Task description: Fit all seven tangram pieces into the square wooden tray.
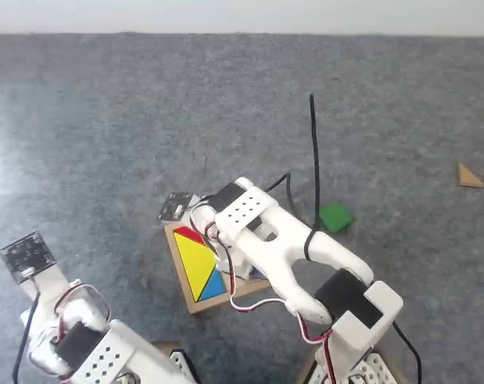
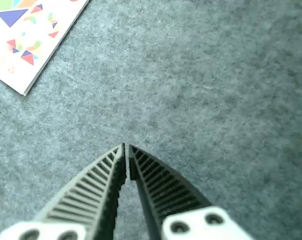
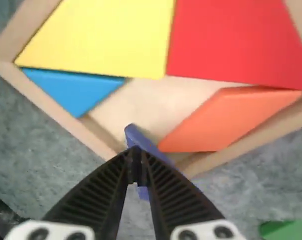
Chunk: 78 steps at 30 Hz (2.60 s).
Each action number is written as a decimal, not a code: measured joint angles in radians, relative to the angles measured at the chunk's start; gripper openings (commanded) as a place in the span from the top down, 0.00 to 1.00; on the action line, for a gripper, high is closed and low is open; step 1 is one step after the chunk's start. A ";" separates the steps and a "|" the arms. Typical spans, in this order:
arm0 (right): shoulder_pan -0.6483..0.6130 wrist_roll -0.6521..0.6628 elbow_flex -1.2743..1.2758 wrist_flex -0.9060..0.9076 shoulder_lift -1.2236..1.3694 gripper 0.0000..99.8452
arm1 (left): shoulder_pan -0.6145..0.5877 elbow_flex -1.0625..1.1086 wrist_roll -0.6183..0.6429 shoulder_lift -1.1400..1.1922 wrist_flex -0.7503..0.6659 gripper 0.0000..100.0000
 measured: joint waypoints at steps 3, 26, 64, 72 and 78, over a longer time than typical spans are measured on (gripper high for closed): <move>0.026 -0.021 -0.026 0.021 0.000 0.99 | 0.000 0.000 0.000 0.000 0.000 0.98; 0.267 -0.121 0.276 -0.012 -0.353 0.96 | 0.000 0.000 0.000 0.000 0.000 0.98; 0.206 -0.028 0.316 -0.330 -0.365 0.96 | 0.000 0.000 -0.006 0.000 0.000 0.98; 0.103 -0.080 0.137 -0.253 -0.278 0.96 | 0.000 0.000 -0.006 0.000 0.000 0.98; 0.040 -0.161 0.044 -0.235 -0.043 0.96 | 0.000 0.000 -0.006 0.000 0.000 0.98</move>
